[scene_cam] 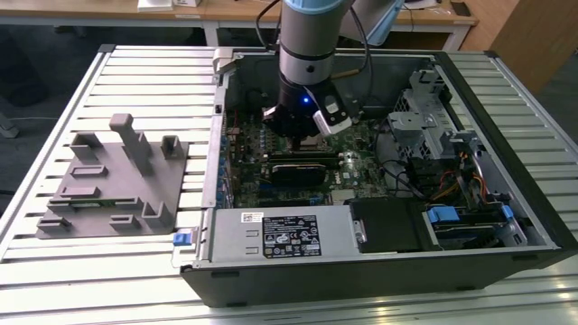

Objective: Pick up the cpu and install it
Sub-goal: 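Install the second cpu locking lever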

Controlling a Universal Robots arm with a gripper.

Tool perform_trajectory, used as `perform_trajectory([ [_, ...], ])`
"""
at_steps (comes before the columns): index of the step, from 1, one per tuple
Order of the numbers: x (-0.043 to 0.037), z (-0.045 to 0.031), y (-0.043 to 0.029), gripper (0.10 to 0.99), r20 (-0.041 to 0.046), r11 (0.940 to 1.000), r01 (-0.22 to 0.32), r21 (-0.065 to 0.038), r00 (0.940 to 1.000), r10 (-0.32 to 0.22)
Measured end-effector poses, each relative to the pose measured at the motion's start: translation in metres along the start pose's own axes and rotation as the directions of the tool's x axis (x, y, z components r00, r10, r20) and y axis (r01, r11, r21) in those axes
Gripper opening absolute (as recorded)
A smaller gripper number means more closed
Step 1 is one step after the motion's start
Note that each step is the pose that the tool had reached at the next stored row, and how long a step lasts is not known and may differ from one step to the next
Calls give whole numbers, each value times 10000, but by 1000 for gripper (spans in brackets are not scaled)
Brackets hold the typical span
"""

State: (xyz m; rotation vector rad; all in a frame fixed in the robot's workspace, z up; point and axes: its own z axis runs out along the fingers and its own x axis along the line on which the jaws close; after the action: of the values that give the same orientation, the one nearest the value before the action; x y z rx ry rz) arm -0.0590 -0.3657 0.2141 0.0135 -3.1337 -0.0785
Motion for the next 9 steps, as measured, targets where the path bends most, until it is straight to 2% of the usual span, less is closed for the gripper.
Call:
perform_trajectory([
  [3, 20, 21, -12, 106, -2, 10000, 0, -40, 10000, 0],
  [6, 44, 20, -48, 106, 3, 9995, 3, -329, 10000, -2],
  [9, 54, 18, -95, 106, 5, 9988, 3, -490, 10000, -3],
])
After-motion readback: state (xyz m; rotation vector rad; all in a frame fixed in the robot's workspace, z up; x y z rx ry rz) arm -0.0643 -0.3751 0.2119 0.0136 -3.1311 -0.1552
